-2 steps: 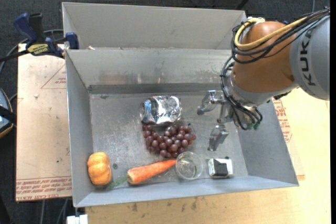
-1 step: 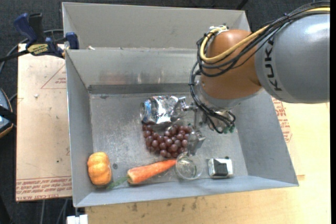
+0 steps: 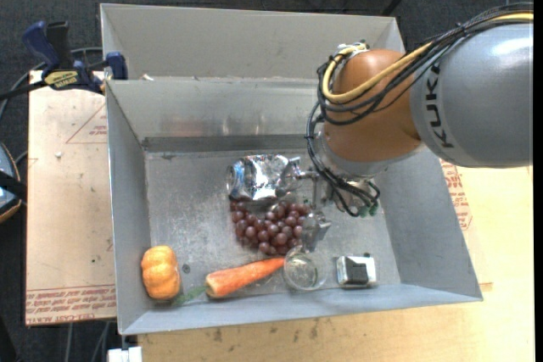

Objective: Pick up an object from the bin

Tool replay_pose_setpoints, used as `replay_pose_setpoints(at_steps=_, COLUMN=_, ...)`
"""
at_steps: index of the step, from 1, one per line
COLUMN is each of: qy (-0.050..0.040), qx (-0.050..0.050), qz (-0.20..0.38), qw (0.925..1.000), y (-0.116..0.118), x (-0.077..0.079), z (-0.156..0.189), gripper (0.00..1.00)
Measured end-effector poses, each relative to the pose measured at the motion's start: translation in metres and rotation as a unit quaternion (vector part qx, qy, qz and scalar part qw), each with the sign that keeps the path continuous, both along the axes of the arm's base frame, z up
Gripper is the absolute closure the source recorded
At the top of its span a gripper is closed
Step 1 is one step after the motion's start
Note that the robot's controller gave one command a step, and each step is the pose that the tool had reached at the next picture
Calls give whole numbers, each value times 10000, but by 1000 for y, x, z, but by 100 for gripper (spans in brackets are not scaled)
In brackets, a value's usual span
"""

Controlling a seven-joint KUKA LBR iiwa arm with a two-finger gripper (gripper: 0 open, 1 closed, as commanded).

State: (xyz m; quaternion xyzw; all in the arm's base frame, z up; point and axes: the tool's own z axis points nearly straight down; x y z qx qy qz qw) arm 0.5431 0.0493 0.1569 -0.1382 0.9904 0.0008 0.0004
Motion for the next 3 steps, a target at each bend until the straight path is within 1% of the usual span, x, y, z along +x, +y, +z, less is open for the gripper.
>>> replay_pose_setpoints(at_steps=1, qy=-32, qx=1, qz=104, qw=9999, y=-6, x=-2, z=-61, gripper=0)
replay_pose_setpoints(at_steps=2, qy=-95, qx=28, qz=-301, qw=9995, y=-7, x=5, z=-79, gripper=100)
replay_pose_setpoints(at_steps=3, qy=-95, qx=28, qz=-301, qw=9995, y=-7, x=5, z=-79, gripper=100)
